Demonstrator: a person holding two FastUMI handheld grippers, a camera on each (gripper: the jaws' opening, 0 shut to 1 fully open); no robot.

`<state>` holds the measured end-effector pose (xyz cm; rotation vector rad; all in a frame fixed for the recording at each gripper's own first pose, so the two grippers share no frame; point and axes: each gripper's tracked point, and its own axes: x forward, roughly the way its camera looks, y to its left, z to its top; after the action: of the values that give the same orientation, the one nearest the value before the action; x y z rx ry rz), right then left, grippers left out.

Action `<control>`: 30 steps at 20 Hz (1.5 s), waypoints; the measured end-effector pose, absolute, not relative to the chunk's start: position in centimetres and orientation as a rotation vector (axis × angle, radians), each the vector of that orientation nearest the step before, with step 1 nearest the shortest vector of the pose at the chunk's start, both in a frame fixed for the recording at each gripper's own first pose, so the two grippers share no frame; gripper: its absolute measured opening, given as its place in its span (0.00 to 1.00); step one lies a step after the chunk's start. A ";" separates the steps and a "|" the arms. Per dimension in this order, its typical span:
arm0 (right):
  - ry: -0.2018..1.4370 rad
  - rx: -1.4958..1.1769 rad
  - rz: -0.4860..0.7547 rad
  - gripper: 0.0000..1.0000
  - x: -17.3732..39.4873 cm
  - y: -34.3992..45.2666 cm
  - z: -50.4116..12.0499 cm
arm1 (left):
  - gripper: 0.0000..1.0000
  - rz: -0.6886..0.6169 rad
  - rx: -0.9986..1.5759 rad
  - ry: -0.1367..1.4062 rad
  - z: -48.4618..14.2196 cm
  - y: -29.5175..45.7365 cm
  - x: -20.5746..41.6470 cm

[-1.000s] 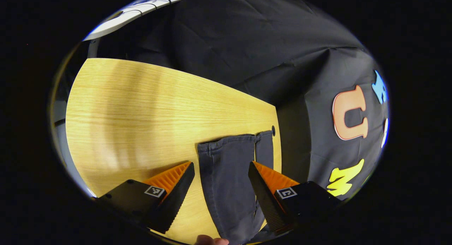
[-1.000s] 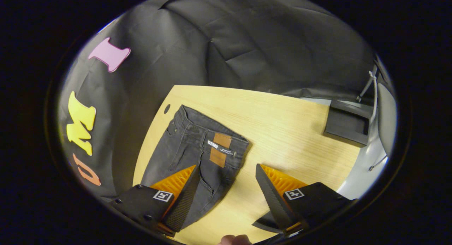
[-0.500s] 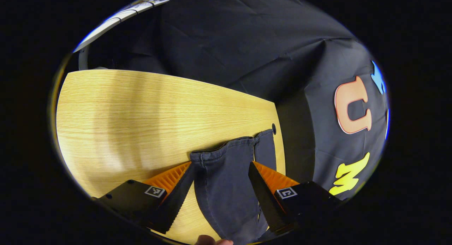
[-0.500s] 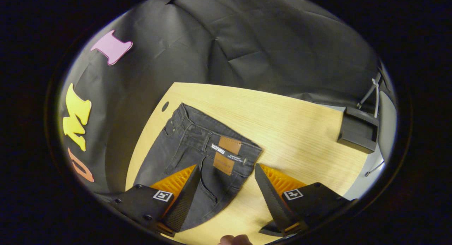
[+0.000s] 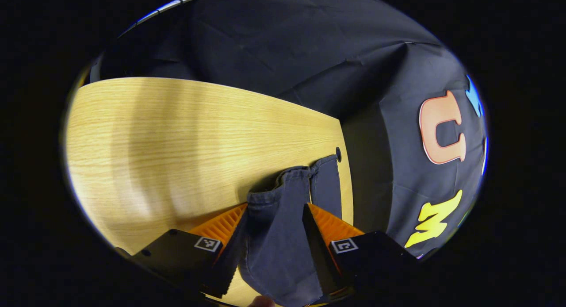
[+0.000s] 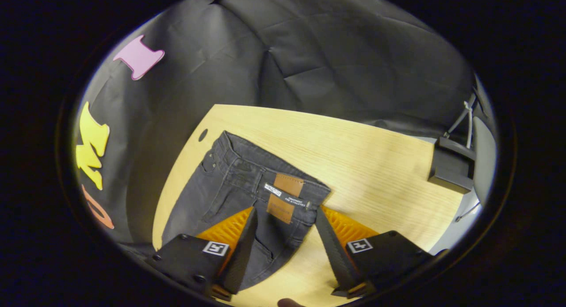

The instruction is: Grasp the waist and the cuffs of the jeans and fold them to make the two legs overlap; first hold the waist and fold one-third of the jeans toward the cuffs, then hold the cuffs and fold the remaining one-third in the same direction to finish folding.

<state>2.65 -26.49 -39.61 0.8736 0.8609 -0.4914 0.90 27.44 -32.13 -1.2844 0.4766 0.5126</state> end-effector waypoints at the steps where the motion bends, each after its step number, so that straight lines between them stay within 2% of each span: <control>1: 0.869 0.867 -0.492 0.70 2.6 -26.4 -39.7 | 0.84 0.511 -1.289 0.483 -32.2 27.2 1.1; 2: 0.884 0.855 -0.502 0.70 2.6 -26.5 -39.8 | 0.82 0.512 -1.293 0.486 -32.5 27.1 1.3; 3: 0.904 0.843 -0.504 0.70 2.5 -26.5 -40.1 | 0.61 0.517 -1.298 0.490 -32.8 27.0 1.5; 4: 0.929 0.820 -0.530 0.62 2.3 -27.1 -40.3 | 0.68 0.528 -1.303 0.498 -33.1 27.1 1.6; 5: 0.952 0.802 -0.553 0.54 1.8 -27.5 -40.3 | 0.45 0.538 -1.305 0.505 -33.5 27.0 1.9; 6: 0.963 0.796 -0.576 0.37 1.6 -27.8 -40.5 | 0.52 0.548 -1.303 0.512 -33.6 27.1 1.5; 7: 0.968 0.803 -0.584 0.20 1.6 -27.6 -40.5 | 0.28 0.548 -1.304 0.518 -33.8 27.0 1.4; 8: 0.983 0.801 -0.588 0.25 1.7 -27.7 -40.7 | 0.24 0.555 -1.302 0.520 -33.8 27.1 1.3; 11: 1.006 0.810 -0.587 0.10 1.8 -27.6 -40.6 | 0.11 0.571 -1.321 0.551 -34.0 27.0 1.2; 13: 1.017 0.860 -0.572 0.04 1.8 -27.4 -40.4 | 0.08 0.555 -1.328 0.560 -33.2 26.8 0.9; 16: 0.972 1.010 -0.549 0.01 2.0 -27.8 -39.1 | 0.06 0.550 -1.325 0.596 -32.0 26.5 0.3; 21: 0.927 1.113 -0.497 0.01 2.1 -27.6 -36.7 | 0.05 0.542 -1.303 0.665 -29.5 25.3 -1.1; 26: 0.892 1.218 -0.496 0.01 3.1 -27.3 -33.8 | 0.05 0.560 -1.291 0.722 -26.5 24.0 -0.9; 30: 0.908 1.290 -0.503 0.01 4.7 -26.9 -31.6 | 0.05 0.608 -1.394 0.738 -24.4 24.1 0.5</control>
<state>4.73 -26.93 -31.60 1.2903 0.9084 -0.5027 0.52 24.08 -24.37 -1.3945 0.7381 0.6079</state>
